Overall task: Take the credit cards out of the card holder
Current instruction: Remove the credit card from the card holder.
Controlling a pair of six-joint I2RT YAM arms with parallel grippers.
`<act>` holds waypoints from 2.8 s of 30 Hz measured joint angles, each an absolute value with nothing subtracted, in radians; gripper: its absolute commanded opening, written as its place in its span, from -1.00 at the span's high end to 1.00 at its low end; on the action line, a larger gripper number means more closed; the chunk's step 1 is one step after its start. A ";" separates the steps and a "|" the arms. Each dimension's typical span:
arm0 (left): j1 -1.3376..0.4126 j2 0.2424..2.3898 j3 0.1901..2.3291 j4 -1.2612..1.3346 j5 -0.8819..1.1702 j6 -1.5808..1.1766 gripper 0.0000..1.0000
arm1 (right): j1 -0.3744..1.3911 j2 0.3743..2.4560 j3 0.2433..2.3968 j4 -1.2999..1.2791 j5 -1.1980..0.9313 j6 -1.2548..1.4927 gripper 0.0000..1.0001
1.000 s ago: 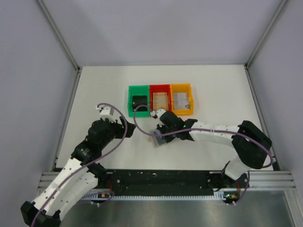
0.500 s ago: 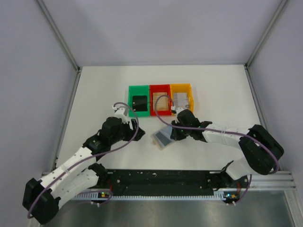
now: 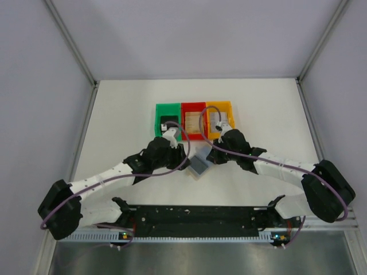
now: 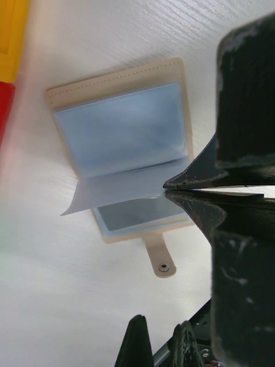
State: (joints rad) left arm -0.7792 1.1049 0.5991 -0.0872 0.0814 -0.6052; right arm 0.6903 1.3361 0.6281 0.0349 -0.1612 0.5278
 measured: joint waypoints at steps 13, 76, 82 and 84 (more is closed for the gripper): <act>-0.838 1.418 0.696 0.001 0.094 -0.601 0.47 | 0.670 1.336 0.594 0.039 -0.194 0.571 1.00; -0.831 1.383 0.582 -0.084 -0.025 -0.592 1.00 | 0.652 1.615 0.623 0.248 -0.542 0.635 0.56; -0.831 1.347 0.574 -0.082 -0.023 -0.602 0.77 | 0.656 1.614 0.623 0.240 -0.548 0.629 0.39; -0.831 1.314 0.564 -0.080 -0.023 -0.617 0.64 | 0.658 1.605 0.623 0.218 -0.533 0.617 0.26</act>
State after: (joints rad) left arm -0.8310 1.3136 0.5636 -0.0799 -0.0227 -0.6167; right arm 0.6582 1.6047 0.6228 0.2180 -0.5327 0.6174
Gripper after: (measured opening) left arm 0.097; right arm 0.292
